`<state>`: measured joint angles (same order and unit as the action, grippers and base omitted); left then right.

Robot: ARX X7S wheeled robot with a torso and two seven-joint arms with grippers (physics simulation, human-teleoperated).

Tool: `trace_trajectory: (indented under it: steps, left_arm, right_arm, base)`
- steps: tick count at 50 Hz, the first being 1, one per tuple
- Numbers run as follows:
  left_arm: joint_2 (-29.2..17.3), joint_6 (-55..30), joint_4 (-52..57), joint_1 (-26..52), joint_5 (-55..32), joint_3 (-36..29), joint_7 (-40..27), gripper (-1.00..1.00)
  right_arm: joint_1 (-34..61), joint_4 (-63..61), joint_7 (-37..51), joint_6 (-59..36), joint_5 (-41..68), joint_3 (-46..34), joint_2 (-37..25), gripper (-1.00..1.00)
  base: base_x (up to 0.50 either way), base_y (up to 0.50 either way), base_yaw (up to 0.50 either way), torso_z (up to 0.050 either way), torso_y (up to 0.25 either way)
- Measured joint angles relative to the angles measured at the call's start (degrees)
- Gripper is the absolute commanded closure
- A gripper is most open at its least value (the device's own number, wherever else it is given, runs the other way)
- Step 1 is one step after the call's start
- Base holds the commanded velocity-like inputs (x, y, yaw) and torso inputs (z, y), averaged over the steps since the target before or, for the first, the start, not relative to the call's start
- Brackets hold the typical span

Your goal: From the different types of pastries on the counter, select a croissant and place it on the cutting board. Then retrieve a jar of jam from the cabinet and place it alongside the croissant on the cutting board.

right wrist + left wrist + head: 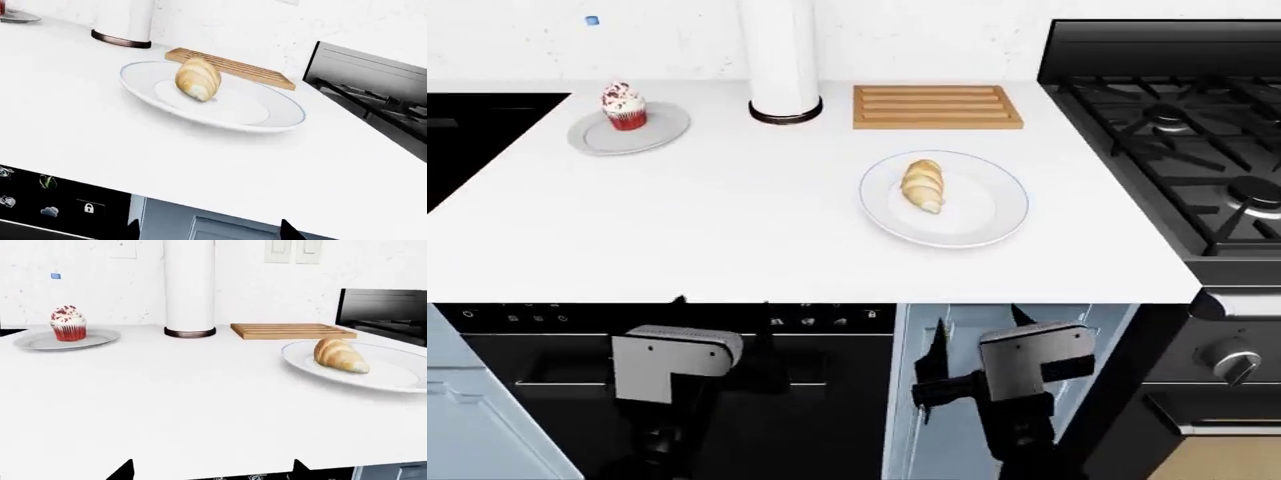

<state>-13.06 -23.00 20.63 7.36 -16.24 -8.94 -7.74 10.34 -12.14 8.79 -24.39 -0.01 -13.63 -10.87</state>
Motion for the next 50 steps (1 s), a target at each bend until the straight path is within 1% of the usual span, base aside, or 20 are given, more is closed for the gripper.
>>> trace_trajectory:
  steps: [4,9,14,19,26,32,40,50]
  left_arm:
    - [-1.17,-9.34,6.62,4.61,-5.57,2.32,-0.76,-1.00]
    - [-2.22,-21.06,11.70,13.13,-11.81,4.81,-2.68,-1.00]
    - [-2.59,-29.52,10.58,22.46,-14.90,5.74,-4.36,-1.00]
    - [-2.11,-35.08,6.46,31.12,-16.38,6.04,-5.64,-1.00]
    - [-1.43,-38.52,-0.60,40.36,-16.18,4.79,-6.40,-1.00]
    - [-0.85,-39.72,-4.90,45.16,-15.79,3.63,-6.77,-1.00]
    - [-0.74,-40.01,-8.38,48.38,-15.27,2.41,-6.73,-1.00]
    - [-1.13,-39.42,-10.72,49.95,-14.83,1.46,-6.30,-1.00]
  right_arm:
    - [4.75,-6.26,-2.06,-10.58,2.78,2.41,-0.12,-1.00]
    - [12.87,-11.22,-4.32,-23.64,6.65,5.98,0.32,-1.00]
    - [20.94,-12.46,-5.03,-32.65,8.31,6.90,0.22,-1.00]
    - [27.91,-11.76,-5.20,-38.02,8.61,6.57,-0.38,-1.00]
    - [35.13,-9.40,-5.75,-41.96,9.34,7.29,-0.72,-1.00]
    - [38.54,-7.91,-5.86,-42.91,9.05,6.97,-1.70,-1.00]
    - [40.77,-6.45,-5.48,-42.52,8.02,4.66,-2.82,-1.00]
    - [42.02,-5.96,-5.73,-44.01,7.90,2.85,-3.89,-1.00]
  base:
    - [0.00,0.00,0.00,0.000,0.000]
    - [0.00,0.00,0.00,0.000,0.000]
    - [0.25,-0.11,0.00,0.000,0.000]
    - [0.50,-0.04,0.00,0.000,0.000]
    - [0.50,-0.01,0.00,0.000,0.000]
    - [0.50,0.09,0.00,0.000,0.000]
    - [0.50,0.24,0.00,0.000,0.000]
    - [0.50,0.07,0.00,0.000,0.002]
